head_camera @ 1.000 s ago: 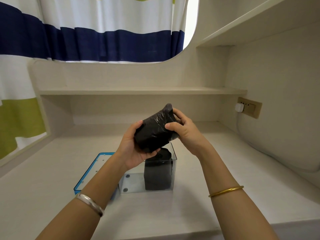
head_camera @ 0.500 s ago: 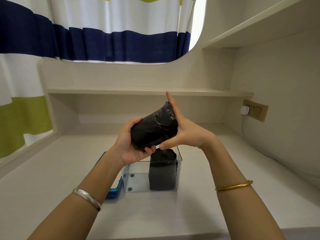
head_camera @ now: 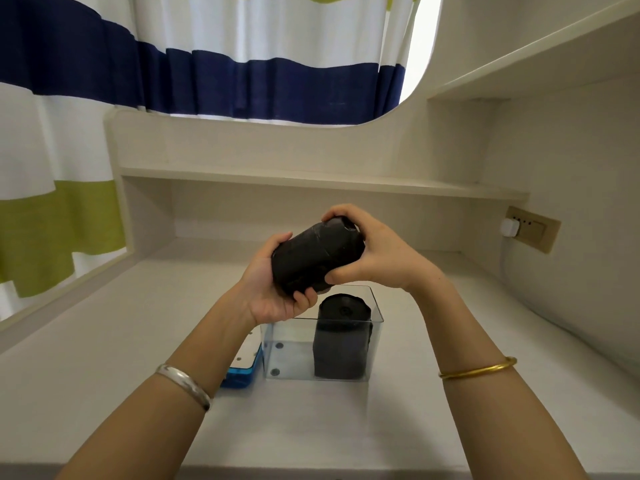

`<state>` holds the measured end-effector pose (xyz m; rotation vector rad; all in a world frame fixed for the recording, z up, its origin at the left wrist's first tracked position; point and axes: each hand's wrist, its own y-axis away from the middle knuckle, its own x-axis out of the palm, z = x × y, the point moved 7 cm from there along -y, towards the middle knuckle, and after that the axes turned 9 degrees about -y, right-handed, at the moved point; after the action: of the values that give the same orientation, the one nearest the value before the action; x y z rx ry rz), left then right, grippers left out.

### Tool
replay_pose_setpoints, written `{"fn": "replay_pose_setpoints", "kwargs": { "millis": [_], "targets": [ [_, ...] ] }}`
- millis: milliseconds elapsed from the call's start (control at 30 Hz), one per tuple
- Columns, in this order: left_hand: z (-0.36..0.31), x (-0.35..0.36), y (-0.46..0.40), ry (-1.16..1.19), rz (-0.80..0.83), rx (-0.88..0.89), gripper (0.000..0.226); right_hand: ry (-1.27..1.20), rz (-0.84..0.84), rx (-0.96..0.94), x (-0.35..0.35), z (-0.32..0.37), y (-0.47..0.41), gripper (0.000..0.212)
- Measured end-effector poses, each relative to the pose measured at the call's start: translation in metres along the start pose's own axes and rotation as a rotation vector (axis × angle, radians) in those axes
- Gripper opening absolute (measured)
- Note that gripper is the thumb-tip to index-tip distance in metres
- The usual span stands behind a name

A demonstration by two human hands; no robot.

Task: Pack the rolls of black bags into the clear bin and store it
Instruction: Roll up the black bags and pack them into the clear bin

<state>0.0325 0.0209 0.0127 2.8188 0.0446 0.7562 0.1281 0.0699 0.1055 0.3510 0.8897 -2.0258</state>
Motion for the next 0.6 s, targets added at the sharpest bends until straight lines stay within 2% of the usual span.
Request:
{"fn": "replay_pose_setpoints", "kwargs": {
  "millis": [67,167,233,333,467,600],
  "targets": [
    [-0.006,-0.005,0.002,-0.058,-0.075,0.022,0.067,-0.038,-0.067,0.046,0.000,-0.001,-0.003,0.057],
    [-0.021,-0.018,0.009,-0.288,-0.315,0.085,0.069,-0.055,-0.149,0.191,0.002,-0.009,-0.006,0.053],
    [-0.031,-0.026,0.018,-0.479,-0.479,0.120,0.066,-0.012,-0.144,0.311,0.007,-0.018,-0.007,0.056],
    [-0.045,-0.034,0.027,-0.672,-0.637,0.185,0.063,0.095,-0.085,0.428,0.023,-0.024,-0.012,0.062],
    [-0.053,-0.041,0.031,-0.795,-0.743,0.253,0.060,0.207,-0.009,0.497,0.043,-0.025,-0.021,0.068],
    [-0.052,-0.053,0.031,-0.866,-0.790,0.253,0.058,0.329,0.107,0.594,0.060,-0.031,-0.026,0.064]
  ]
}}
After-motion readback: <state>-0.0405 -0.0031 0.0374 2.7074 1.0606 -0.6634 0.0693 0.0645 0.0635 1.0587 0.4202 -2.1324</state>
